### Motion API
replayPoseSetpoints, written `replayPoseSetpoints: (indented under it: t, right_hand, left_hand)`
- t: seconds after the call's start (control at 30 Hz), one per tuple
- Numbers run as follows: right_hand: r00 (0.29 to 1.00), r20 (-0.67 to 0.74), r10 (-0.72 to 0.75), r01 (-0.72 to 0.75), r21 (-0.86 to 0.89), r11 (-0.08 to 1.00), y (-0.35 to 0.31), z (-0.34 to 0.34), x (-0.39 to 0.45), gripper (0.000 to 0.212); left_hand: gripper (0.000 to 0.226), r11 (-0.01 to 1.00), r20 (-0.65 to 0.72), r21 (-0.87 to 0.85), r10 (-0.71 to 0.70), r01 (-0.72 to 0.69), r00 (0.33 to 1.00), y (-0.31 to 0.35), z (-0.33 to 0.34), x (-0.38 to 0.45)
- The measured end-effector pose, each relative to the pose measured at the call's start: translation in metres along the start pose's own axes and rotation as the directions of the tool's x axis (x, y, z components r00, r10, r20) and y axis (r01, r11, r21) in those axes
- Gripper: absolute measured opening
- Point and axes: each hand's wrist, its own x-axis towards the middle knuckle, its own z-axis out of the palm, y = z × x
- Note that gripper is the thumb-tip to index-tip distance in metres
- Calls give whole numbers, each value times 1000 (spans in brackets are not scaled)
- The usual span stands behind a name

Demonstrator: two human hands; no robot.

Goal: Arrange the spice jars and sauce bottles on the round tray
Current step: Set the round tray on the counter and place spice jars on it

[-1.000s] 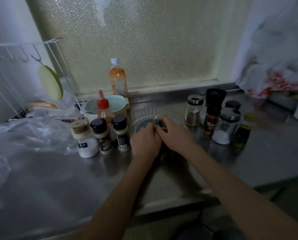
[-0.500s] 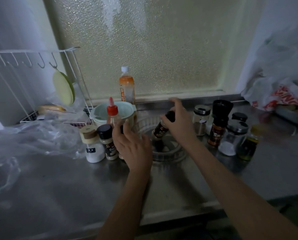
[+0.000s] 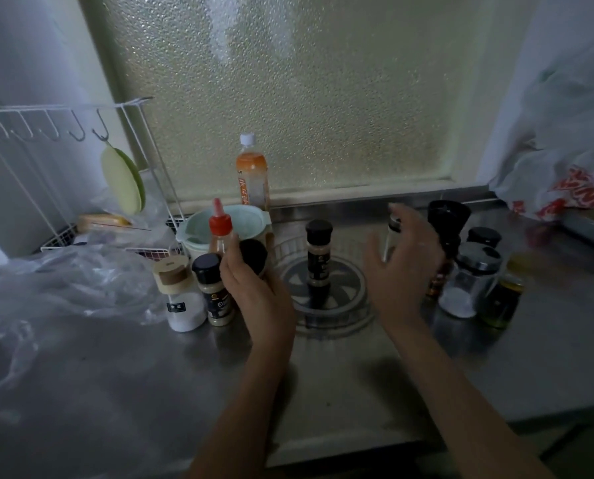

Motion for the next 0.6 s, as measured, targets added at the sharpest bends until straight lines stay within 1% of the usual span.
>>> replayPoseSetpoints:
  t: [0.03, 0.07, 0.1, 0.13, 0.2, 0.27, 0.33, 0.37, 0.4, 0.5, 0.53, 0.57, 0.6]
  right_hand:
    - [995, -96, 29, -38, -94, 995, 6, -7, -4, 42]
    - [988, -139, 67, -89, -160, 983, 13, -12, -8, 43]
    - [983, -144, 112, -139, -198, 970, 21, -14, -12, 45]
    - [980, -133, 149, -175, -215, 961, 27, -15, -16, 48]
    - [977, -137, 166, -196, -244, 950, 35, -15, -17, 52]
    - [973, -183, 144, -196, -306, 932, 42, -17, -13, 53]
    - [959, -198, 203, -256, -303, 918, 48, -20, -11, 58]
    - [950, -195, 243, -292, -284, 913, 50, -21, -10, 61]
    - [946, -189, 265, -310, -272, 911, 52, -22, -9, 63]
    - [946, -201, 256, -303, -259, 917, 54, -23, -8, 61]
    - [939, -222, 262, -312, -238, 920, 54, -25, -8, 60]
    - [931, -240, 274, -326, -213, 921, 54, -26, -7, 60]
    - [926, -246, 287, -337, -192, 922, 53, -28, -7, 60]
  left_hand:
    - [70, 998, 10, -41, 38, -37, 999, 3, 0, 3]
    - [68, 994, 35, -57, 90, -88, 995, 5, 0, 5]
    - [67, 989, 84, -54, 142, -138, 986, 5, 2, 7]
    - [66, 986, 148, -51, 165, -159, 975, 4, 5, 7]
    - [68, 994, 274, -64, 99, -84, 957, 3, 10, 4]
    - [66, 998, 326, -68, 31, -9, 945, 2, 15, 1]
    - [61, 999, 353, -45, -7, 25, 935, -2, 18, 3]
    - [60, 999, 375, -28, -5, 16, 927, -3, 19, 3]
    - [61, 1000, 400, -17, 15, -9, 916, -4, 19, 4]
    - [70, 996, 456, 4, 76, -87, 887, -5, 13, 0]
    - [71, 992, 456, 20, 100, -122, 884, -5, 9, -1]
    - [68, 982, 426, 50, 143, -180, 894, -4, 5, -1]
    - [63, 963, 358, 97, 201, -251, 912, -5, 0, 0]
